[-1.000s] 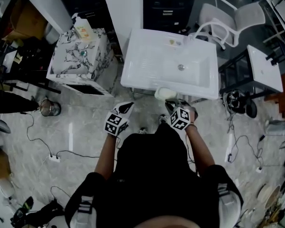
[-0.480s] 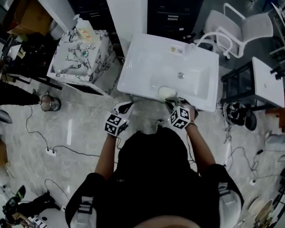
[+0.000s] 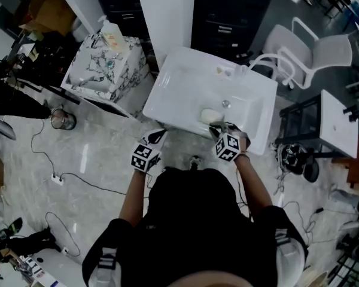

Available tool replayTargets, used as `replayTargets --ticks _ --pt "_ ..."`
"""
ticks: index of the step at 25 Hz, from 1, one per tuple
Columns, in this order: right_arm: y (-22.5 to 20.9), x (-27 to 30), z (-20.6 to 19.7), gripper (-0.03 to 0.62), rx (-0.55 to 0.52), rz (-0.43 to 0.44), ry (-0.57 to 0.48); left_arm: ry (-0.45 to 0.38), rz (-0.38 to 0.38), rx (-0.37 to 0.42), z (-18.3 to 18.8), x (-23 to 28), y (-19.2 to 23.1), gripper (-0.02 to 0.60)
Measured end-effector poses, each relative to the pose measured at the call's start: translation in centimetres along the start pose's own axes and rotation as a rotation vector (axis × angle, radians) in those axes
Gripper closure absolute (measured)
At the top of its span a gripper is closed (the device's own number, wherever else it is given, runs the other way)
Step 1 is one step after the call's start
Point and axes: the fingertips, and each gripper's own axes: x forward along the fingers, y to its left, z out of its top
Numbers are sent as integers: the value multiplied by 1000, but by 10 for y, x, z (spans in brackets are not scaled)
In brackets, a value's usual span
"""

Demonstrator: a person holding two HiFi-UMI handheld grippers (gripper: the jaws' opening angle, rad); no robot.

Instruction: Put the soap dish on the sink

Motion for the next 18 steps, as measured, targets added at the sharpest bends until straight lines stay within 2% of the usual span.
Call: replayTargets --ticks 12,18 --pt "-3 2 -26 579 -57 62 -41 10 52 -8 4 19 -30 581" --pt "-13 12 -25 579 -59 80 -54 17 75 -13 8 24 -23 581"
